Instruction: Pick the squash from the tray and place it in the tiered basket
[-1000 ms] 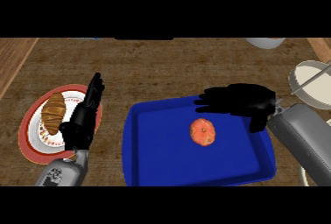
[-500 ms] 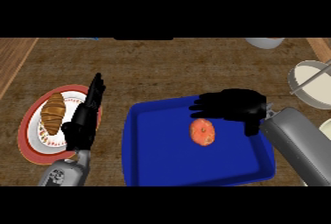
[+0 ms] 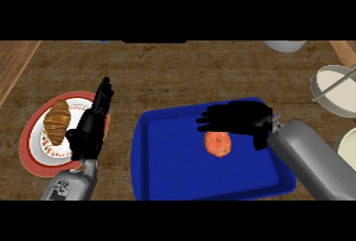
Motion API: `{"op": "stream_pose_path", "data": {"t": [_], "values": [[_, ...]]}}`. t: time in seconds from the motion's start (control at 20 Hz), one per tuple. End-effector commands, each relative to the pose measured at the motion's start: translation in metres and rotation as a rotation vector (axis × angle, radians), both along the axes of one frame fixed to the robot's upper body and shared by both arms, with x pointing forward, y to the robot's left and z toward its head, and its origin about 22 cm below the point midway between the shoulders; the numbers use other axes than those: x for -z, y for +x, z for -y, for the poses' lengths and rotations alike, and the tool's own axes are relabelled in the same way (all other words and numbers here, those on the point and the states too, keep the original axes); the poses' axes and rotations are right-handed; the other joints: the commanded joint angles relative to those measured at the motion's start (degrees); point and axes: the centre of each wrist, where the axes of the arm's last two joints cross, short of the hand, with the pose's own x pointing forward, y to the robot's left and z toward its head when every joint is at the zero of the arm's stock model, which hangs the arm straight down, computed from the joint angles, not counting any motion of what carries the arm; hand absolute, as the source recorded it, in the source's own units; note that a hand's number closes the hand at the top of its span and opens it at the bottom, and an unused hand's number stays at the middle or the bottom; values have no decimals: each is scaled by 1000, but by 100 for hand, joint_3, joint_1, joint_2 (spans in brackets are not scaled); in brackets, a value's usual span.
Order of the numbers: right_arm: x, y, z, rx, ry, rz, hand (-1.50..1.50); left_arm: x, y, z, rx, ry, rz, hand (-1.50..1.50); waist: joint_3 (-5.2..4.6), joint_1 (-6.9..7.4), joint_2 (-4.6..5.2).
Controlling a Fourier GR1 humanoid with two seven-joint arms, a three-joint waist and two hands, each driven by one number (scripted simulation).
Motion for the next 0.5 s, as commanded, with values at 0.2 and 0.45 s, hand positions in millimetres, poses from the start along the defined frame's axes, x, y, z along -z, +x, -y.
{"op": "stream_pose_path", "data": {"t": [0.2, 0.45], "values": [[32, -11, -7, -17, -12, -84, -150, -5, -4, -3, 17, 16, -4, 0, 1, -2, -3], [29, 1, -10, -23, -19, -95, -150, -1, -22, 1, 7, 3, 5, 0, 1, 16, -4]]}}
